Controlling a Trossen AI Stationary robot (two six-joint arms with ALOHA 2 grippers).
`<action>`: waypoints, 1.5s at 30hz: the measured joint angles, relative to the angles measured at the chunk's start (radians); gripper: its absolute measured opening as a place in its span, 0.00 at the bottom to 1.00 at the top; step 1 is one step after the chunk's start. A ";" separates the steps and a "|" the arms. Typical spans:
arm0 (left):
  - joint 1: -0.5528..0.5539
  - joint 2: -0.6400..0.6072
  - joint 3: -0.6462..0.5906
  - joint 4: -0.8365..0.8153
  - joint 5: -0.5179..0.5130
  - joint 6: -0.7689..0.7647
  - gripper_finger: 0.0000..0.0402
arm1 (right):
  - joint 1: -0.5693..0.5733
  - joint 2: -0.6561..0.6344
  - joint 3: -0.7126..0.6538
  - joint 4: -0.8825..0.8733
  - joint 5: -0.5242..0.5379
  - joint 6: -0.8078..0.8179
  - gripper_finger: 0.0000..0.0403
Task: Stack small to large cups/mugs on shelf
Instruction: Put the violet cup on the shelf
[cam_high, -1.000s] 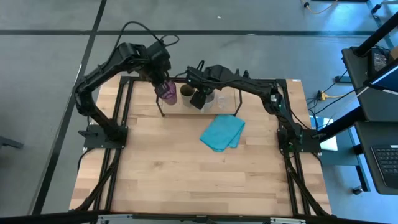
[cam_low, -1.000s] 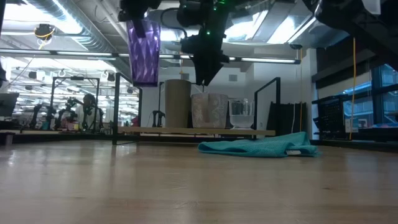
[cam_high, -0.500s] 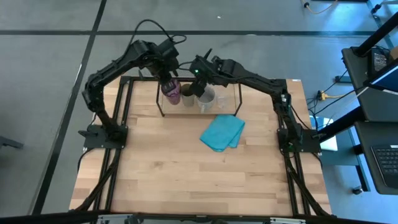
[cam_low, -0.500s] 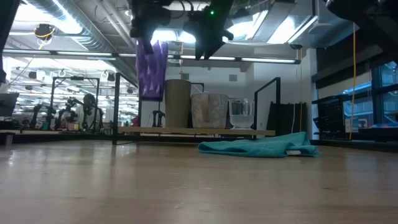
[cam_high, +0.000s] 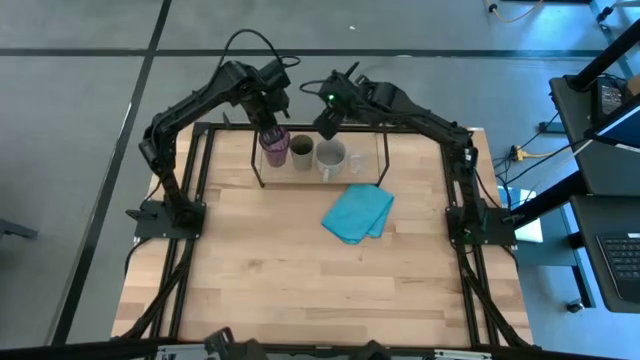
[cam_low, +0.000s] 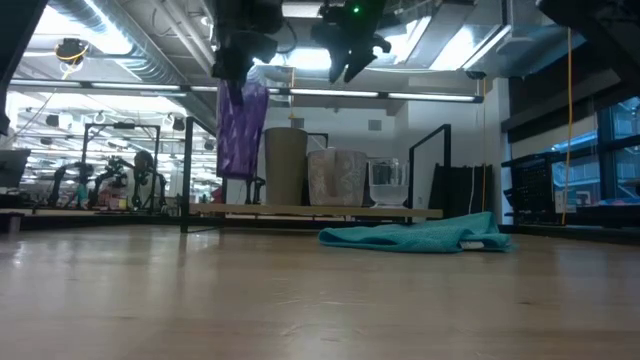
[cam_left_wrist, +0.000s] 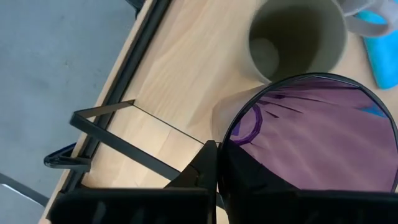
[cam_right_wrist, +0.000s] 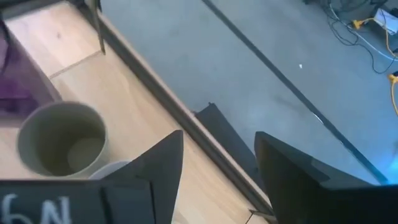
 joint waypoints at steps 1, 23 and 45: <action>0.007 0.000 -0.005 0.004 0.007 0.000 0.01 | -0.007 -0.011 0.000 0.005 -0.001 0.001 0.50; 0.065 -0.043 -0.196 0.135 0.048 0.028 0.01 | -0.093 -0.068 -0.001 0.057 -0.061 -0.024 0.50; 0.106 -0.095 -0.294 0.225 0.090 0.025 0.01 | -0.112 -0.068 -0.002 0.069 -0.064 -0.026 0.50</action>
